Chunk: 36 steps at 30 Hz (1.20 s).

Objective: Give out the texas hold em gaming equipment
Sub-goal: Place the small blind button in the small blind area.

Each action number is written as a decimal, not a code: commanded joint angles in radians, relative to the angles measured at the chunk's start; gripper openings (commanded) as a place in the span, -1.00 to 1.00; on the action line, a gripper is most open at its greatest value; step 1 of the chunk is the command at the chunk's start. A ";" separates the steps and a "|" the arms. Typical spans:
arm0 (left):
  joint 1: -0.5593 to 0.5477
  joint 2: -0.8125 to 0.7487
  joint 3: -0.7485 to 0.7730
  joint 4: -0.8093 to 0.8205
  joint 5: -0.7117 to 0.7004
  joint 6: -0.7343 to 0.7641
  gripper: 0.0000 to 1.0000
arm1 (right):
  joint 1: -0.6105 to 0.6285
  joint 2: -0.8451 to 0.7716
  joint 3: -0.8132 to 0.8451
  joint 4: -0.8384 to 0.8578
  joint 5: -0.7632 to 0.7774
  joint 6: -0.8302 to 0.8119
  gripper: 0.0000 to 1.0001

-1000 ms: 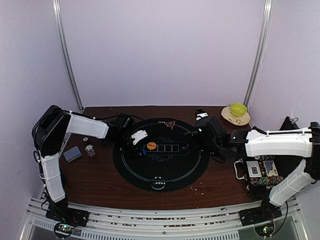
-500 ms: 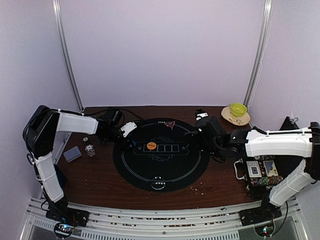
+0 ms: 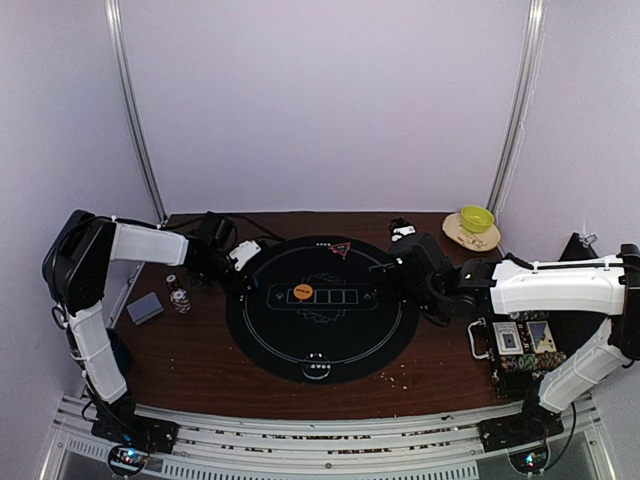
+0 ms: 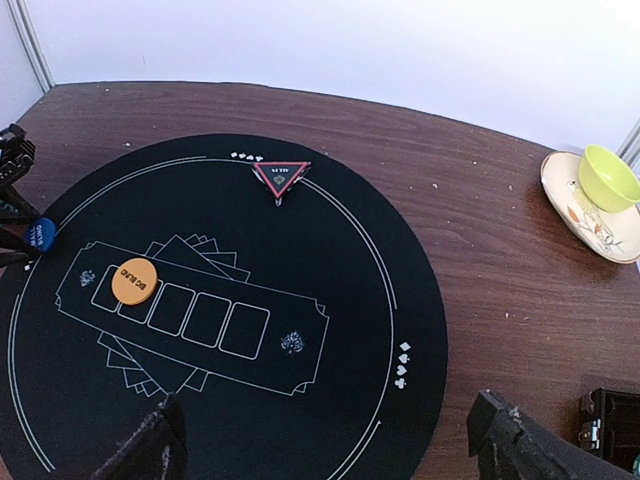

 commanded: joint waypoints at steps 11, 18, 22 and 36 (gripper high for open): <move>0.009 -0.010 -0.030 -0.010 -0.010 0.029 -0.08 | 0.011 -0.021 -0.011 -0.006 0.037 -0.010 1.00; 0.012 0.002 -0.037 -0.014 -0.006 0.036 -0.08 | 0.015 -0.016 -0.010 -0.005 0.039 -0.011 1.00; 0.011 0.015 -0.033 -0.017 -0.005 0.037 -0.05 | 0.015 -0.006 -0.006 -0.006 0.040 -0.013 1.00; 0.013 -0.034 -0.036 -0.014 0.012 0.036 0.80 | 0.019 0.078 0.067 0.011 -0.009 -0.019 1.00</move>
